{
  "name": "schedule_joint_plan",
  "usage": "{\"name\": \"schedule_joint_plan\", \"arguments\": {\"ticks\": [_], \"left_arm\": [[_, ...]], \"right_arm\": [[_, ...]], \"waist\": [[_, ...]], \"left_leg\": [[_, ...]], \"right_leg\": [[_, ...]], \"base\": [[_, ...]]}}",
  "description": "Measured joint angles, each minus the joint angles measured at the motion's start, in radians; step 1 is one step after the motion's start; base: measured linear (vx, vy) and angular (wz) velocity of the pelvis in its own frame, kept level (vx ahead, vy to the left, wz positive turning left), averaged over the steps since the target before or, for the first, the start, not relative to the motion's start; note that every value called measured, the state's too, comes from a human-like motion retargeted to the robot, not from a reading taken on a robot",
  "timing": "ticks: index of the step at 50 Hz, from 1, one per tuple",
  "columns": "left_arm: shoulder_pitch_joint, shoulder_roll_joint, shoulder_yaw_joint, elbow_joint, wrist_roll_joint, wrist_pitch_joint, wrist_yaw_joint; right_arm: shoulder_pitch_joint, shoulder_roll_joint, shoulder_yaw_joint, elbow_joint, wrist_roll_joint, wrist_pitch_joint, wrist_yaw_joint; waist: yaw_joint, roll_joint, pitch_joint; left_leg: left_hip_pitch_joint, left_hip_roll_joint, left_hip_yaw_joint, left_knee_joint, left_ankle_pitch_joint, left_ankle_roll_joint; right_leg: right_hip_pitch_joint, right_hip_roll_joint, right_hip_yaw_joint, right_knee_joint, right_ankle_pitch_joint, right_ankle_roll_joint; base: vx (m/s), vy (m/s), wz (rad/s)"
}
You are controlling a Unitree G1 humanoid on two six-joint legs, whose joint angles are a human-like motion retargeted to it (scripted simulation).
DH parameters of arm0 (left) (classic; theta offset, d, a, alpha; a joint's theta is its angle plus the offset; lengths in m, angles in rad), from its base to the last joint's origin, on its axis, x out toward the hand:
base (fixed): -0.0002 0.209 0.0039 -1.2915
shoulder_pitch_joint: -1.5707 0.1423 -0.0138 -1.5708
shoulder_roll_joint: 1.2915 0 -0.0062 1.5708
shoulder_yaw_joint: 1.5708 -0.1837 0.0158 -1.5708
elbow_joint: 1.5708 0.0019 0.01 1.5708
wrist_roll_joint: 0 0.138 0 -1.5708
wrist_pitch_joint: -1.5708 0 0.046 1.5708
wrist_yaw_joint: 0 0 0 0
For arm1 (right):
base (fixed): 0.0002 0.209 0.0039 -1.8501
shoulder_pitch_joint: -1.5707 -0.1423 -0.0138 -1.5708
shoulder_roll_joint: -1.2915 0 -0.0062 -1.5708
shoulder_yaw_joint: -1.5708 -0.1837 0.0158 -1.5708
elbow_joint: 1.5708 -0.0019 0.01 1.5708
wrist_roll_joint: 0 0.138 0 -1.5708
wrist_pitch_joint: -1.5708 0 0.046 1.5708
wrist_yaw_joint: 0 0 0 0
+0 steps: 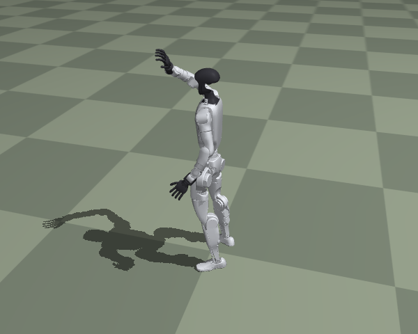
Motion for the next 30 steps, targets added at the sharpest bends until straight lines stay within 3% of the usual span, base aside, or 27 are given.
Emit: {"name": "schedule_joint_plan", "arguments": {"ticks": [3, 7, 13, 18, 23, 30], "left_arm": [[-0.017, 0.003, -0.012, 0.014, -0.003, 0.016, 0.01], [-0.023, 0.002, -0.007, 0.025, 0.005, 0.031, 0.014], [0.007, -0.015, 0.018, 0.032, 0.016, 0.013, 0.02], [0.047, -0.033, 0.02, 0.049, 0.048, 0.007, -0.01], [0.062, -0.035, -0.003, 0.075, 0.037, 0.019, -0.018], [0.032, -0.023, -0.023, 0.101, -0.004, 0.038, -0.002]], "right_arm": [[-0.029, 0.061, -0.03, 0.239, 0.077, 0.062, -0.036], [-0.014, 0.093, -0.047, 0.41, 0.151, 0.07, -0.008], [0.131, -0.016, 0.059, 0.123, 0.01, -0.022, 0.048], [0.212, -0.066, 0.032, -0.14, -0.1, -0.102, 0.134], [0.215, -0.046, -0.061, -0.147, -0.024, -0.062, 0.091], [0.109, 0.025, -0.175, 0.123, 0.178, 0.043, -0.065]], "waist": [[0.005, -0.009, -0.001], [0.008, -0.022, 0.0], [0.016, -0.033, 0.008], [0.026, -0.028, 0.016], [0.032, -0.03, 0.021], [0.035, -0.037, 0.015]], "left_leg": [[0.0, -0.005, -0.013, 0.001, -0.002, 0.001], [-0.001, -0.01, -0.031, 0.003, -0.002, 0.001], [-0.005, -0.004, -0.04, 0.005, 0.0, -0.001], [-0.006, 0.005, -0.027, 0.007, 0.001, -0.001], [-0.005, 0.005, -0.016, 0.007, 0.001, 0.003], [-0.008, -0.005, -0.03, 0.005, 0.001, 0.007]], "right_leg": [[0.009, -0.009, -0.012, 0.002, -0.003, 0.0], [0.019, -0.017, -0.029, 0.005, -0.008, 0.0], [0.022, -0.012, -0.04, 0.003, -0.01, 0.0], [0.013, 0.0, -0.029, 0.0, -0.007, 0.0], [0.008, 0.002, -0.016, -0.002, -0.003, 0.0], [0.012, -0.01, -0.026, -0.001, -0.003, 0.0]], "base": [[0.01, 0.03, 0.23], [0.01, 0.02, 0.24], [0.0, 0.0, 0.03], [0.0, 0.0, 0.0], [0.0, 0.0, 0.0], [0.0, 0.01, 0.06]]}}
